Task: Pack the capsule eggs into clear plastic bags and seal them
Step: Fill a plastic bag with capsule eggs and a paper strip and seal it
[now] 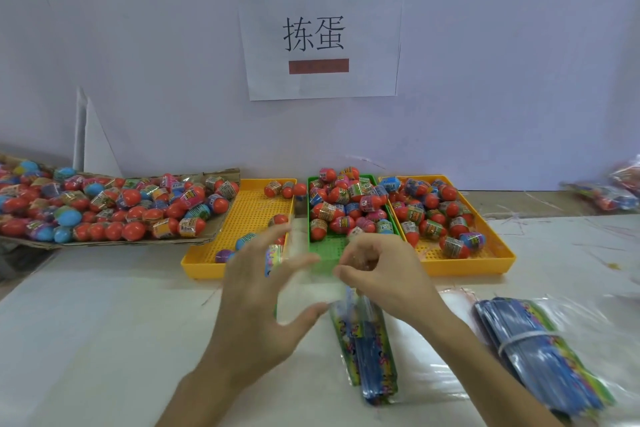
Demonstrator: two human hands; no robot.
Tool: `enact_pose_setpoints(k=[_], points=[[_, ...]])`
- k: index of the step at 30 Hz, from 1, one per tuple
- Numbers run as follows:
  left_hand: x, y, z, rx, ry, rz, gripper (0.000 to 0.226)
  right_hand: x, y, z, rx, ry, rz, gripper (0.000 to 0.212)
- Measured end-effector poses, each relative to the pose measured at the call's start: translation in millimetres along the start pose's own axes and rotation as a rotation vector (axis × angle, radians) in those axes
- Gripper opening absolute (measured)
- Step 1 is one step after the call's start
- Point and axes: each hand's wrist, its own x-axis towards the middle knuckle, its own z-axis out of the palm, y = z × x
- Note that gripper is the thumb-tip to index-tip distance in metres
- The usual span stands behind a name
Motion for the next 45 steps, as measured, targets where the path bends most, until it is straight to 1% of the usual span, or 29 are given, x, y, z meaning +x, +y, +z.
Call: enact_pose_setpoints(k=[2, 4, 8, 11, 14, 16, 18, 22, 26, 29, 30, 33, 35, 37, 41, 44, 45], points=[[-4.5, 2.0, 7.8, 0.089, -0.079, 0.120, 0.040, 0.7, -0.5, -0.3, 0.003, -0.065, -0.017, 0.012], [-6.1, 2.0, 10.9, 0.155, -0.102, 0.177, 0.038, 1.3, -1.1, -1.1, -0.002, -0.124, -0.023, 0.009], [-4.3, 0.3, 8.1, 0.195, -0.064, 0.180, 0.026, 1.4, -0.8, -2.5, 0.001, -0.220, -0.012, 0.012], [-3.7, 0.5, 6.3, 0.189, -0.073, 0.195, 0.016, 0.6, -1.8, -4.1, -0.019, -0.307, -0.015, 0.013], [-3.9, 4.1, 4.9, 0.135, -0.113, 0.195, 0.005, 1.7, -0.9, -6.9, -0.039, -0.312, 0.008, 0.009], [-3.7, 9.6, 2.6, 0.063, -0.154, 0.159, 0.005, 3.4, 2.1, -10.0, -0.055, -0.266, 0.015, 0.010], [-4.0, 16.4, 1.5, 0.011, -0.191, 0.157, 0.010, 4.5, 4.7, -12.0, -0.084, -0.241, -0.003, 0.010], [-3.9, 28.1, 0.8, -0.053, -0.277, 0.202, 0.019, 3.4, 5.5, -7.4, -0.110, -0.295, -0.031, 0.009], [-4.5, 29.3, -2.7, -0.056, -0.214, 0.196, 0.015, 3.1, 5.4, -2.9, -0.120, -0.315, -0.028, 0.012], [-5.5, 30.5, -2.4, -0.051, -0.183, 0.173, 0.020, 3.3, 6.9, -2.6, -0.122, -0.297, -0.014, 0.013], [-6.3, 31.6, -1.4, -0.065, -0.190, 0.183, 0.020, 2.9, 7.3, -1.8, -0.123, -0.301, -0.019, 0.012], [-9.4, 33.7, 3.3, -0.114, -0.239, 0.219, 0.009, 3.1, 6.1, 1.1, -0.139, -0.332, -0.027, 0.015], [-10.5, 32.7, 4.5, -0.094, -0.260, 0.216, 0.006, 3.3, 4.5, 1.2, -0.132, -0.363, -0.008, 0.020], [-10.0, 31.0, 4.0, -0.067, -0.246, 0.208, 0.006, 3.3, 4.2, 0.4, -0.123, -0.376, -0.007, 0.023], [-7.4, 28.5, 3.1, -0.074, -0.144, 0.187, 0.012, 4.0, 4.2, -2.9, -0.054, -0.389, -0.022, 0.019], [-3.8, 20.7, 0.3, -0.023, -0.057, 0.135, 0.006, 4.0, 1.9, -6.9, 0.028, -0.393, -0.033, 0.011], [-2.4, 17.8, -1.7, 0.003, -0.033, 0.106, 0.008, 4.4, 1.5, -8.5, 0.052, -0.376, -0.030, 0.006]])
